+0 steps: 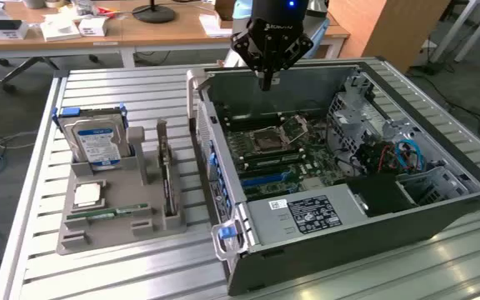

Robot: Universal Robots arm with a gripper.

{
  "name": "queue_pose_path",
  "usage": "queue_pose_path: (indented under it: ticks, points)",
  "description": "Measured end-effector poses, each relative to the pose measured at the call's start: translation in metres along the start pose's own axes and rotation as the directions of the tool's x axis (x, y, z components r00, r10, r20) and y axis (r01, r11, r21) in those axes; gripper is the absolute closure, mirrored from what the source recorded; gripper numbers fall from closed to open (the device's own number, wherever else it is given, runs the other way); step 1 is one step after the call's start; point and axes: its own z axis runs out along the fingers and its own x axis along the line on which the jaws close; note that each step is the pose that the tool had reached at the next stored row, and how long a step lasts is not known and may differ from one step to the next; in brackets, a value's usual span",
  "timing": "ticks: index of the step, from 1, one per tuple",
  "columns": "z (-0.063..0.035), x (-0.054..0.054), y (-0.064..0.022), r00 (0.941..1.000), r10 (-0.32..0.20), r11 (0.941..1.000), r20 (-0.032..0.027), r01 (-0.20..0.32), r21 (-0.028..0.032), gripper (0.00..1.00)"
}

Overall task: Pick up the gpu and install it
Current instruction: 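Reach for the gpu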

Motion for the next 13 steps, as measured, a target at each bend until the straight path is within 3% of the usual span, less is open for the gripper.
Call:
queue_pose_path:
  ticks: [13]
  points:
    - [0.0000, 0.0000, 0.0000, 1.0000, 0.000, 1.0000, 0.0000, 0.000, 0.0000, 0.89]
